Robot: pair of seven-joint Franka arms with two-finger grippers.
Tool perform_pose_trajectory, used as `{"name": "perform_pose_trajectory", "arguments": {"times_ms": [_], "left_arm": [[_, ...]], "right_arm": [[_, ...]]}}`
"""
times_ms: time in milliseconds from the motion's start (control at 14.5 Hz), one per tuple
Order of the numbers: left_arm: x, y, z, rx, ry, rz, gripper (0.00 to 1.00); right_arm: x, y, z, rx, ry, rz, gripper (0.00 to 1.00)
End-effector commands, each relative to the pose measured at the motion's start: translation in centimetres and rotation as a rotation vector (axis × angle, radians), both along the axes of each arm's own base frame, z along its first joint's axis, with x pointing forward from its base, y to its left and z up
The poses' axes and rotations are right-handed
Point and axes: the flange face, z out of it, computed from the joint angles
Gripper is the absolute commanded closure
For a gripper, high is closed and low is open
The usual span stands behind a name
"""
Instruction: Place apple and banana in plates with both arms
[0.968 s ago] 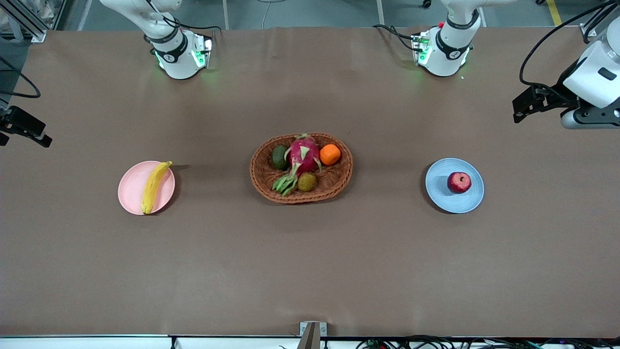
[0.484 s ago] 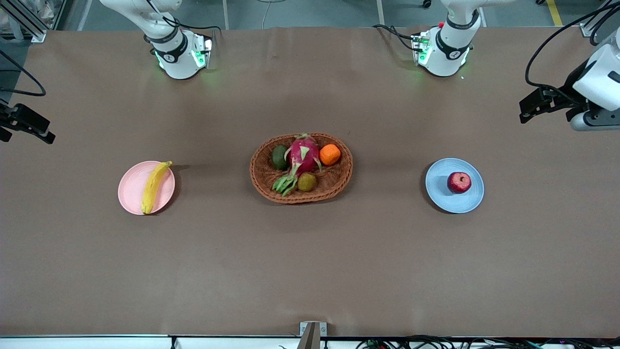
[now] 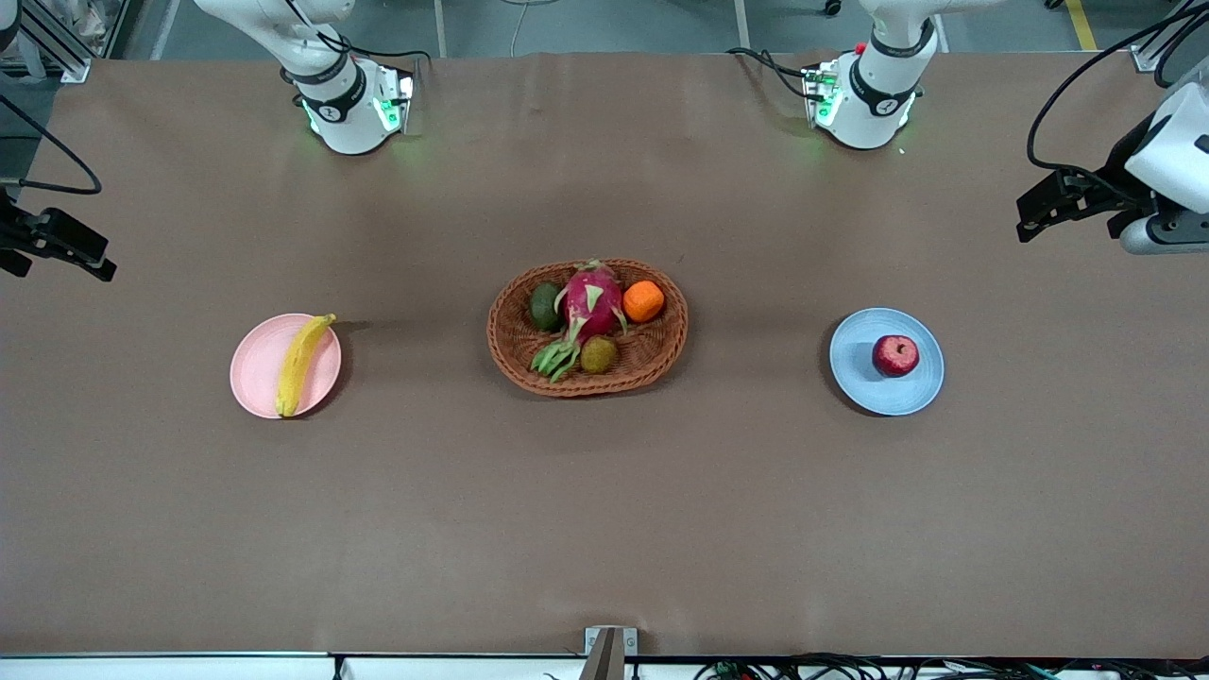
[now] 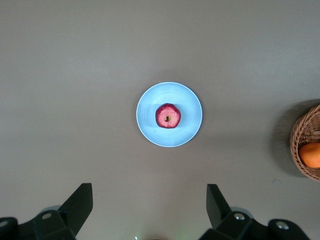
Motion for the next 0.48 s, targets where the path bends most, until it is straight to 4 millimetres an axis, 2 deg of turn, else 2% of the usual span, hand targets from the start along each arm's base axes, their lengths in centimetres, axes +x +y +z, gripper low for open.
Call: {"name": "perform_pose_trajectory", "arguments": {"times_ms": [0, 415], "left_arm": [[-0.29, -0.2, 0.65, -0.039, -0.01, 0.01, 0.0], [-0.07, 0.04, 0.47, -0.035, -0.007, 0.018, 0.0]], "right_arm": [[-1.31, 0.26, 0.37, -0.014, -0.013, 0.001, 0.0], [-1.33, 0.18, 0.35, -0.013, -0.011, -0.001, 0.0]]}}
